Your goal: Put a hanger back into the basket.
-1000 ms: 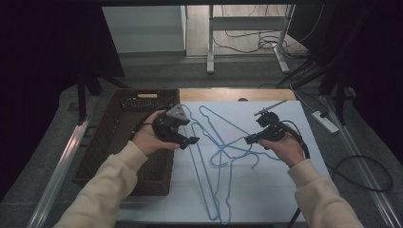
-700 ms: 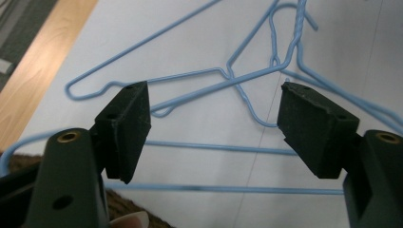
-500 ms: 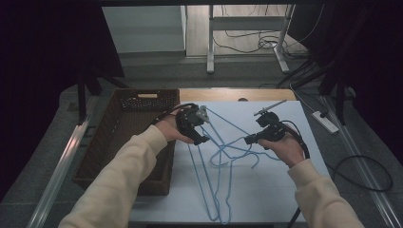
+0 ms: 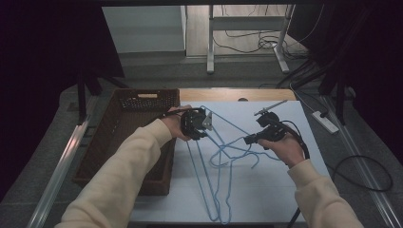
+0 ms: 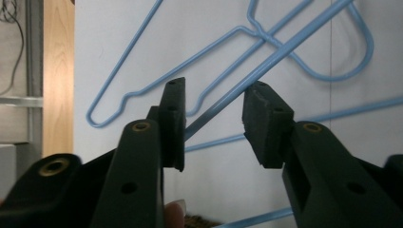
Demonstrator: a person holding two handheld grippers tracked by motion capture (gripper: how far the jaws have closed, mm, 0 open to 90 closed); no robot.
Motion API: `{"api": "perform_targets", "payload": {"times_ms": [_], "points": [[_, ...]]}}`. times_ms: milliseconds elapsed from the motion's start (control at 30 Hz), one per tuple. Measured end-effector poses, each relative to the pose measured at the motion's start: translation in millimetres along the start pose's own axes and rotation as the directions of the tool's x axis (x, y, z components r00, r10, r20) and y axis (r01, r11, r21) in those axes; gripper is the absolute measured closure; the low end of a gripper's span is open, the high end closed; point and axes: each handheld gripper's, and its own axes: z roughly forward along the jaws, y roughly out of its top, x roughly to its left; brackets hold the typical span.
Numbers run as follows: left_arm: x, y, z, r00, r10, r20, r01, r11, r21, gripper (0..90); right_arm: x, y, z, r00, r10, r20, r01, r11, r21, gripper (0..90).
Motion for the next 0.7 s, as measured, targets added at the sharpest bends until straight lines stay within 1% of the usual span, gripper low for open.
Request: {"api": "perform_targets", "payload": {"times_ms": [33,133,233,267,300,333,367,400,433,467,533,567,600,633,667,700], "points": [[-0.2,0.0,-1.1,0.9998,0.017,0.001,-0.017,0.9998,0.003,62.8,0.0,0.0,0.0,1.0,0.0,0.0,0.0,1.0,0.0,85.9],[-1.0,-1.3,-6.8,0.9976,0.067,0.017,-0.067,0.9976,0.015,66.3,1.4,0.0,-1.3,0.9998,0.003,-0.019,-0.003,1.0,-0.005,85.8],[-4.0,-1.8,-15.1,0.9929,0.117,0.021,-0.118,0.9927,0.024,68.6,5.5,-0.3,-4.3,0.9989,-0.003,-0.047,0.003,1.0,-0.014,85.3],[-5.3,-1.2,-20.0,0.9903,0.137,0.022,-0.138,0.9902,0.023,69.8,7.8,-1.4,-7.9,0.9966,0.001,-0.082,-0.004,0.999,-0.035,84.5],[-5.3,-1.2,-20.0,0.9903,0.137,0.022,-0.138,0.9902,0.023,70.4,7.8,-1.4,-7.9,0.9966,0.001,-0.082,-0.004,0.999,-0.035,84.5],[-5.9,-0.7,-23.0,0.9896,0.142,0.02,-0.143,0.9896,0.018,71.1,8.8,-2.3,-13.7,0.9943,0.007,-0.106,-0.014,0.998,-0.064,83.7],[-6.9,1.4,-28.2,0.9884,0.15,0.025,-0.15,0.9887,0.004,71.8,8.8,-2.6,-16.9,0.9936,0.007,-0.113,-0.015,0.997,-0.076,83.3],[-6.9,1.4,-28.2,0.9884,0.15,0.025,-0.15,0.9887,0.004,72.4,8.6,-3.0,-19.8,0.9938,0.002,-0.112,-0.011,0.996,-0.087,82.8],[-8.6,5.0,-31.7,0.9861,0.164,0.028,-0.164,0.9865,0.0,73.5,8.7,-3.4,-22.8,0.9945,0.0,-0.105,-0.01,0.995,-0.096,82.4],[-8.6,5.0,-31.7,0.9861,0.164,0.028,-0.164,0.9865,0.0,74.5,8.7,-3.4,-22.8,0.9945,0.0,-0.105,-0.01,0.995,-0.096,82.4],[-12.5,10.1,-34.4,0.9826,0.184,0.026,-0.184,0.9829,-0.001,75.5,8.1,-4.4,-29.0,0.9958,-0.008,-0.091,-0.003,0.993,-0.12,81.8],[-14.1,11.9,-35.2,0.9815,0.19,0.023,-0.19,0.9818,-0.003,76.8,7.8,-4.9,-32.9,0.996,-0.013,-0.088,0.001,0.991,-0.134,80.5],[-17.2,16.9,-37.8,0.9782,0.207,0.014,-0.207,0.9783,-0.006,78.6,6.8,-5.4,-38.4,0.9962,-0.013,-0.086,-0.001,0.987,-0.161,77.9],[-17.2,16.9,-37.8,0.9782,0.207,0.014,-0.207,0.9783,-0.006,79.3,6.8,-5.4,-38.4,0.9962,-0.013,-0.086,-0.001,0.987,-0.161,77.9],[-18.8,19.9,-39.1,0.9766,0.214,0.021,-0.214,0.9769,-0.009,79.3,6.0,-5.6,-41.6,0.9965,-0.012,-0.083,-0.002,0.985,-0.171,77.0],[-20.3,23.3,-41.1,0.9749,0.222,0.013,-0.222,0.975,-0.008,80.5,5.1,-5.6,-45.5,0.9972,-0.015,-0.074,0.001,0.982,-0.188,75.1]]}}
